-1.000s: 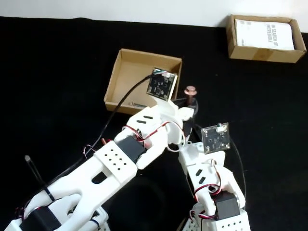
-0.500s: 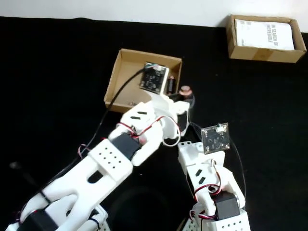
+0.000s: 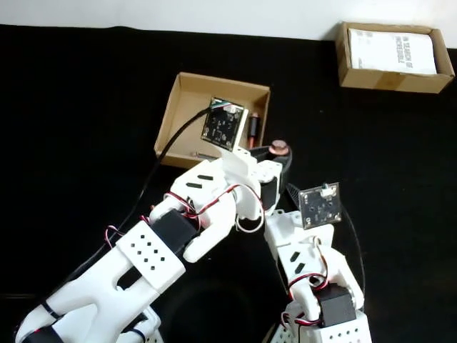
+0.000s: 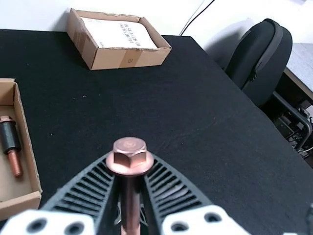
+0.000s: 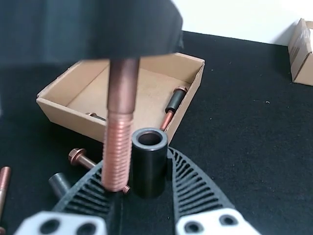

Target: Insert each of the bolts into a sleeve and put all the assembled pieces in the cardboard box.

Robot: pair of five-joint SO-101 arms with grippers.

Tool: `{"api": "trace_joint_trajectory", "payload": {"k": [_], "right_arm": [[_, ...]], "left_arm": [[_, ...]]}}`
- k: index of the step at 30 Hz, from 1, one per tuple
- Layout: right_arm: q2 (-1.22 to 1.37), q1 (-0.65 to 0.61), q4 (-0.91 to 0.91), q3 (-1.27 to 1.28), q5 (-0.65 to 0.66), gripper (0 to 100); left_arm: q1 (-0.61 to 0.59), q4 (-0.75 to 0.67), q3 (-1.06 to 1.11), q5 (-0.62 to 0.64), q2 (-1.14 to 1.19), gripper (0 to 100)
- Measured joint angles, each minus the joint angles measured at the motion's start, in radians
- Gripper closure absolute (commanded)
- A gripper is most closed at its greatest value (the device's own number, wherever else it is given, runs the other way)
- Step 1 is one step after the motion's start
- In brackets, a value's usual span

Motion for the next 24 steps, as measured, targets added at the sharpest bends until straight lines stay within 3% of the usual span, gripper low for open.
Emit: {"api": "trace_joint_trajectory", "payload": {"k": [11,14,24], "right_arm": [[0.0,0.0,0.0,0.0,0.0,99.1],[0.0,0.0,0.0,0.0,0.0,99.1],[0.0,0.0,0.0,0.0,0.0,99.1]], "left_arm": [[0.002,0.0,0.0,0.002,0.0,99],[-0.017,-0.061,0.0,0.002,0.006,99],[-0.094,-0.121,-0.207,0.002,0.269,99]]}}
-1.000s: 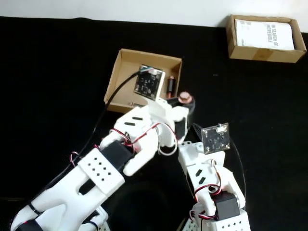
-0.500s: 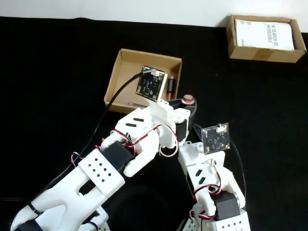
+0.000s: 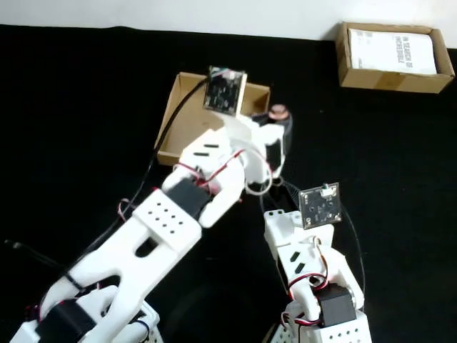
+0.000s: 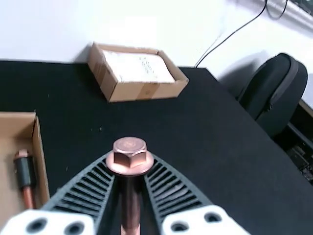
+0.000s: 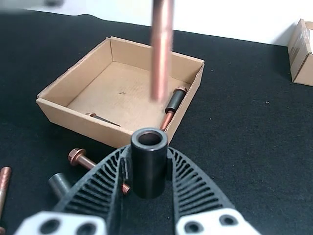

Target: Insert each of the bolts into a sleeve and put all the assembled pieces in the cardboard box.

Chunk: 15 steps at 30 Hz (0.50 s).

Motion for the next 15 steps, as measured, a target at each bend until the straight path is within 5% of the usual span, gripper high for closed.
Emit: {"api": "trace_joint_trajectory", "payload": {"k": [15], "right_arm": [[0.0,0.0,0.0,0.0,0.0,99.1]], "left_arm": [[0.003,0.0,0.011,0.0,-0.026,99]]}}
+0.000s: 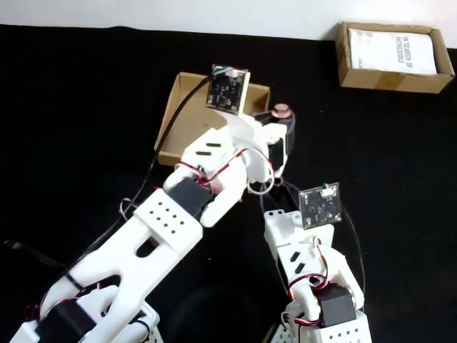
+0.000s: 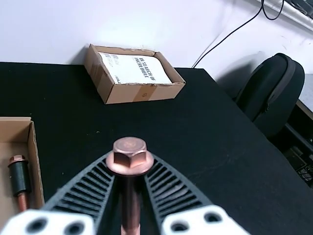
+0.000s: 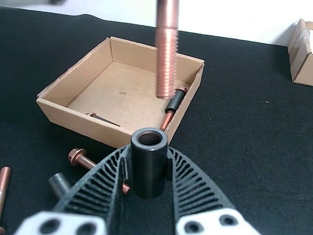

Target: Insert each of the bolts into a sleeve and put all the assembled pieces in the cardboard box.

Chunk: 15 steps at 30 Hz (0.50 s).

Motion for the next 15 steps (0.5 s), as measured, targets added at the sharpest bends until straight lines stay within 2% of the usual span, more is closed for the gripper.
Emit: {"api": "trace_joint_trajectory", "payload": {"k": [15], "right_arm": [[0.0,0.0,0.0,0.0,0.0,99.1]], "left_arm": [[0.0,0.0,0.064,0.0,-0.046,99]]}}
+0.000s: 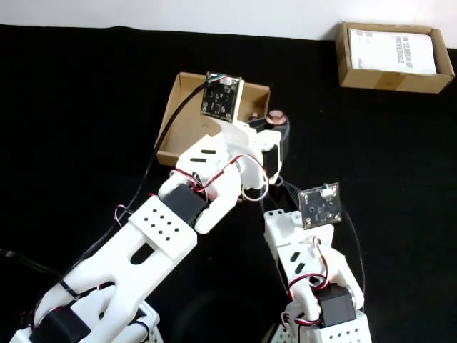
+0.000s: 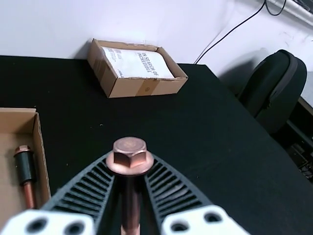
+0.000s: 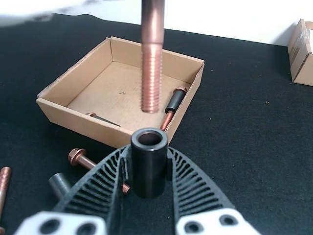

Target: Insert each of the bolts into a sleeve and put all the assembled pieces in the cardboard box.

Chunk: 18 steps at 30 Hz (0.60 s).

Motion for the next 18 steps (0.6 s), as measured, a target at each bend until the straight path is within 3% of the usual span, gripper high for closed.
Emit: {"api": "trace_joint_trajectory", "payload": {"k": [18], "right_arm": [[0.0,0.0,0.0,0.0,0.0,99.1]], "left_arm": [[0.021,0.0,0.044,0.0,0.0,99]]}}
